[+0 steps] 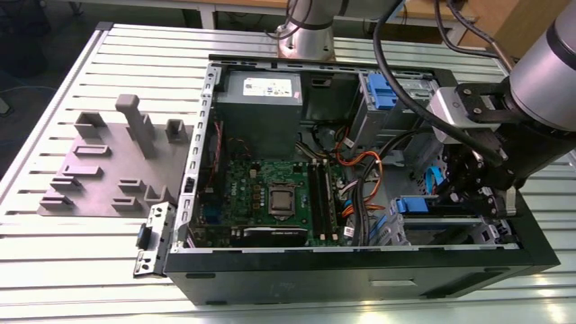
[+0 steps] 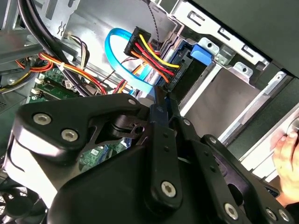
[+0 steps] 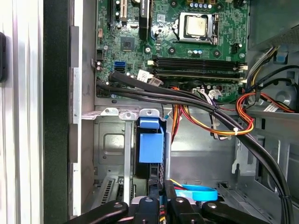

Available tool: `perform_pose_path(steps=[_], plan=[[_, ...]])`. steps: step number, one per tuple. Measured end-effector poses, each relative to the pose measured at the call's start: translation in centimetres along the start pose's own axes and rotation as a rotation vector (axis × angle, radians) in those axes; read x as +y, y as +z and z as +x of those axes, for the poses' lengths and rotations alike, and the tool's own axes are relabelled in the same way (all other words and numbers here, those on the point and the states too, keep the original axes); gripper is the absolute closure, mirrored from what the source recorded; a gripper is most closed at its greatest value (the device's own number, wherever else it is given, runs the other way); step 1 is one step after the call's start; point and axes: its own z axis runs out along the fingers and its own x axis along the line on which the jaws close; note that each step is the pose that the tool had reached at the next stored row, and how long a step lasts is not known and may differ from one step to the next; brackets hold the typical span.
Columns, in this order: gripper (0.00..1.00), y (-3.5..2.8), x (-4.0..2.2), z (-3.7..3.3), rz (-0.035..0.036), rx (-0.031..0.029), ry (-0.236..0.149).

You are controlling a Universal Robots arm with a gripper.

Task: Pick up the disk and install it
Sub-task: 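Insert the second disk wire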

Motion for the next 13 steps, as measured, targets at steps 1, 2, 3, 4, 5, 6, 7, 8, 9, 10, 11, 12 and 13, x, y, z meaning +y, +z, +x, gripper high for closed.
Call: perform_pose_path(steps=[1,2,3,4,5,6,7,8,9,10,11,12,13], plan=[[0.84,0.01,0.00,0.00,0.0000,-0.0001,0.000],[0.84,0.02,0.00,0.01,0.0000,-0.0001,0.000],[0.84,0.02,0.00,0.00,0.0000,-0.0003,0.000],[0.84,-0.03,0.00,0.00,0.0000,-0.0006,0.000],[0.84,-0.14,-0.01,-0.01,0.0000,-0.0011,0.000],[0.84,-0.32,-0.02,-0.02,0.0000,-0.0007,0.000],[0.84,-0.41,-0.02,-0.03,0.0000,-0.0004,0.000],[0.84,-0.40,-0.02,-0.03,0.0000,-0.0007,-0.001],[0.84,-0.41,-0.02,0.01,-0.0001,-0.0007,-0.001],[0.84,-0.43,-0.02,0.09,-0.0001,-0.0005,-0.002],[0.84,-0.42,-0.02,0.21,-0.0001,-0.0017,-0.002],[0.84,-0.41,-0.02,0.33,-0.0001,-0.0045,-0.002],[0.84,-0.39,-0.02,0.43,-0.0001,-0.0077,-0.002]])
